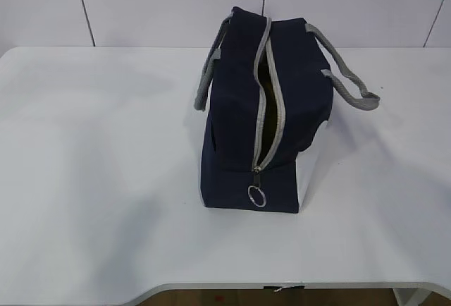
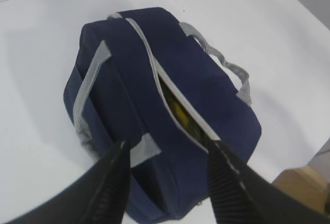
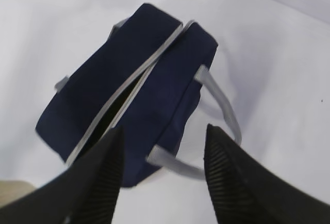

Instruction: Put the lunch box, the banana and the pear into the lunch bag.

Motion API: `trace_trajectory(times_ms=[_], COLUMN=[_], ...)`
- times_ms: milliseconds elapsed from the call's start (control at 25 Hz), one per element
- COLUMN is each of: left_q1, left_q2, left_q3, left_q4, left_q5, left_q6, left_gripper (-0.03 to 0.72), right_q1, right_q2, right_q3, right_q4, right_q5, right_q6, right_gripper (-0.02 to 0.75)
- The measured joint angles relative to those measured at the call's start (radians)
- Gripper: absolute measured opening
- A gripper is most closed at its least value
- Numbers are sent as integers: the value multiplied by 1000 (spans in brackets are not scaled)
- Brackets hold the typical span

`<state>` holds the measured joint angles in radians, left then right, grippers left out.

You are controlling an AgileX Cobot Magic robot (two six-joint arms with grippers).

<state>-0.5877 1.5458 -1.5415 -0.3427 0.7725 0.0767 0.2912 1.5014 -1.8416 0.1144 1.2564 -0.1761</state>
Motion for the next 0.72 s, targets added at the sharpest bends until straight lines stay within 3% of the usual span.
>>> trace_trajectory(times_ms=[200,480,720], left_q1=[0,0,0], left_q2=[-36,-38,-38], left_q3=[0,0,0], left_q4=[44,59,62], left_q5=[50,112,135], left_q6=[0,4,27], left_gripper=[358,351,332], right_q1=[0,0,0], right_q2=[-145,-319,-458], right_q3=[187,526,835], right_q4=[37,184,337], right_q5=[2,-9,-224], right_q6=[-4,-147,-322], right_gripper=[412,412,412])
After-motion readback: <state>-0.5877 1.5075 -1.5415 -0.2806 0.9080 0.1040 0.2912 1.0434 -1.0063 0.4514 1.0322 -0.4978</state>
